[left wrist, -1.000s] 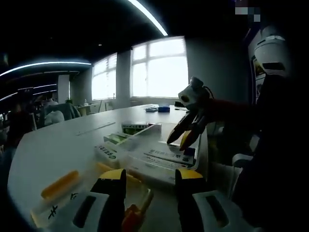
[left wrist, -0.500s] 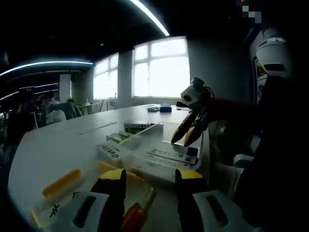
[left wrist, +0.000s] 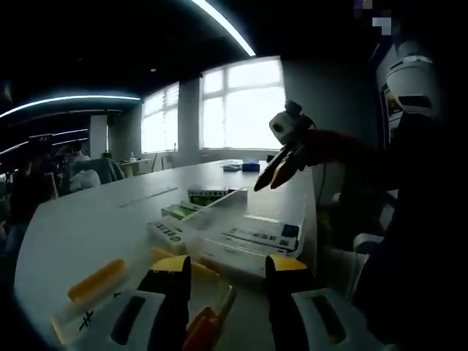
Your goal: Arrange the small medicine boxes into an aligned row inside the storage area until every box is upright, visible, and separated from the surrounding clutter.
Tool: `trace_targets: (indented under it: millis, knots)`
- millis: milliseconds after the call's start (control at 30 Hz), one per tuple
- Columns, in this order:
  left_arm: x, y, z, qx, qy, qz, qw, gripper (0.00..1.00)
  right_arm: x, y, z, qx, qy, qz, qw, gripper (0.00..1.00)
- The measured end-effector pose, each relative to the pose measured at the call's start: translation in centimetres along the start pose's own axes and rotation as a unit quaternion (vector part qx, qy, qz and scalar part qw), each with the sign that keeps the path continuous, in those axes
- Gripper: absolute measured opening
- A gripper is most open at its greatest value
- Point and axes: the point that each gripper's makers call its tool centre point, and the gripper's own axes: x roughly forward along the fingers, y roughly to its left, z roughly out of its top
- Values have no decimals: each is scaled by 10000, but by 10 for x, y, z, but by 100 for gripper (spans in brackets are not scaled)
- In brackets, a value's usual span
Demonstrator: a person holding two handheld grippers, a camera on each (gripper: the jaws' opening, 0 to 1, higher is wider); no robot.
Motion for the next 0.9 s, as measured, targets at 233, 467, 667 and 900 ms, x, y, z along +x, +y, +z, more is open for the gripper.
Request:
trace_targets:
  millis: [233,467,667,900]
  knots:
    - [-4,2,0,17,10,33,10000,40,-11,-22,20,-125,81,-291,9995,44]
    - [-7,4,1,29,6,52,10000,40,-19,-51,31,-504,379,-682,9957,40]
    - [-6,5,-1,13,15,36,10000,40,-18,-86,39,-698,691,-1124,9888,36]
    - [-6,6,-1,26,23,45,10000,40,-13,-104,44,-627,900,-1207,9866,37]
